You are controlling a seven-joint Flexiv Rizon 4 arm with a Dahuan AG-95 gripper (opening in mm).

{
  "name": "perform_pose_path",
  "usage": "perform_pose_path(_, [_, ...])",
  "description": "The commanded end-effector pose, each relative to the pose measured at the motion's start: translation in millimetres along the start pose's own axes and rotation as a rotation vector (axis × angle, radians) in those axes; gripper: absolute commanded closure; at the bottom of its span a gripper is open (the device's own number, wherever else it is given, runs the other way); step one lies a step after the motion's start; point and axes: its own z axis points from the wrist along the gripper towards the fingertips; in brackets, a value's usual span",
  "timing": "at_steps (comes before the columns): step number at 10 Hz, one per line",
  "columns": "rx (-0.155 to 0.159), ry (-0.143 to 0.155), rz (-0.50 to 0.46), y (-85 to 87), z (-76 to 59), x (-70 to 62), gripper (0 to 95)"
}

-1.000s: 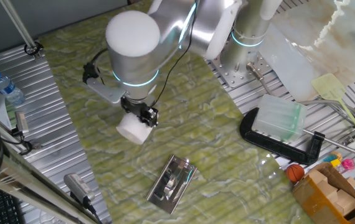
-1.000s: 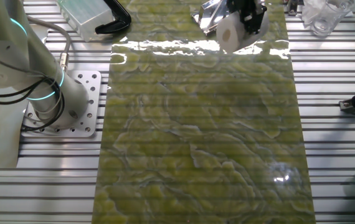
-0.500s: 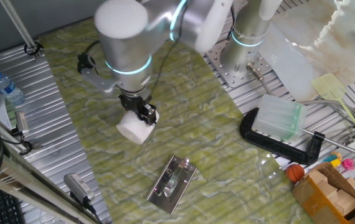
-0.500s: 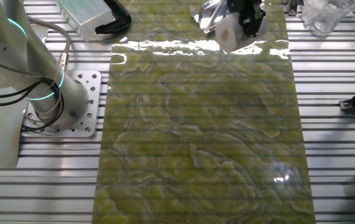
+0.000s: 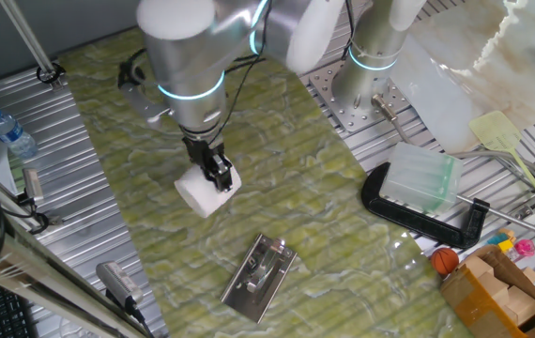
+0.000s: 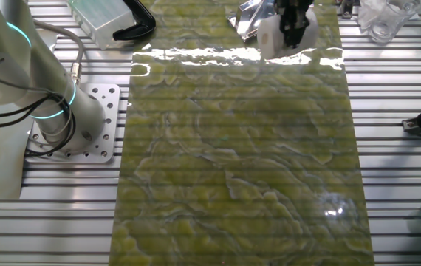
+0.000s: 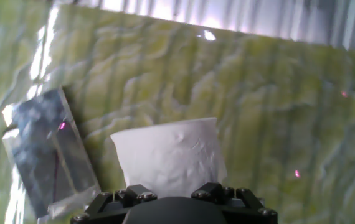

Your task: Take the roll of paper down from the shelf

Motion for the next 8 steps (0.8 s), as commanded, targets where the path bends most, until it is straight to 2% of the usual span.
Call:
perform_pose_path(1, [0.072,0.034,0.043,-28.5,-0.3,3.2,95.0])
perform_pose_path(3, [0.078,0.035,-0.001,-58.7,8.0,12.4,95.0])
perform_pose_path(4, [0.080,0.041,0.001,-68.9,13.4,14.9,76.0])
perform_pose_path(6, [0.085,0.037,-0.008,-80.3,27.9,18.5,76.0])
perform_pose_path(8, [0.087,0.013,-0.010,-80.4,45.2,14.3,76.0])
